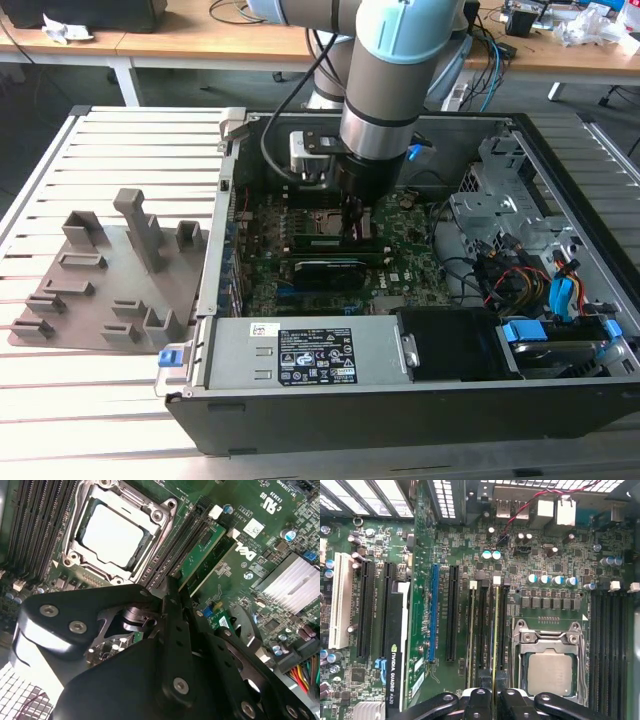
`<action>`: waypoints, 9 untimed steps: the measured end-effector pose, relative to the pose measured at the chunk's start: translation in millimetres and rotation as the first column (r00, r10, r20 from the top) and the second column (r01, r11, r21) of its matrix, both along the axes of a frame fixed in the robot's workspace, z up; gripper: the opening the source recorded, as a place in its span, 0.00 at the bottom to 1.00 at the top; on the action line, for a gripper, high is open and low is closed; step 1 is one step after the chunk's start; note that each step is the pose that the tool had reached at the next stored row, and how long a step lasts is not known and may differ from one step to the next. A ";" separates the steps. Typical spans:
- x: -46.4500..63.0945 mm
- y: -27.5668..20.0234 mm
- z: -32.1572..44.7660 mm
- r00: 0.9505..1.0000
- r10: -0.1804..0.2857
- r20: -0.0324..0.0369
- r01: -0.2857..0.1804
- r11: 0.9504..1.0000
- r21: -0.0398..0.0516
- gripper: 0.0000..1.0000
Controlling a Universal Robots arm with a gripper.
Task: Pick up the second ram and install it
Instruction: 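Insert the second ram into the second slot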
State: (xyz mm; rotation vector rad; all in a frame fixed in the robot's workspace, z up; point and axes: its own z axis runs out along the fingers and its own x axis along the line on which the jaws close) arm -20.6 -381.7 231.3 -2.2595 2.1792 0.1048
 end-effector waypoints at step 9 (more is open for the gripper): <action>-1.1 0.4 -4.7 1.000 0.000 0.000 0.000 1.000 0.001 0.14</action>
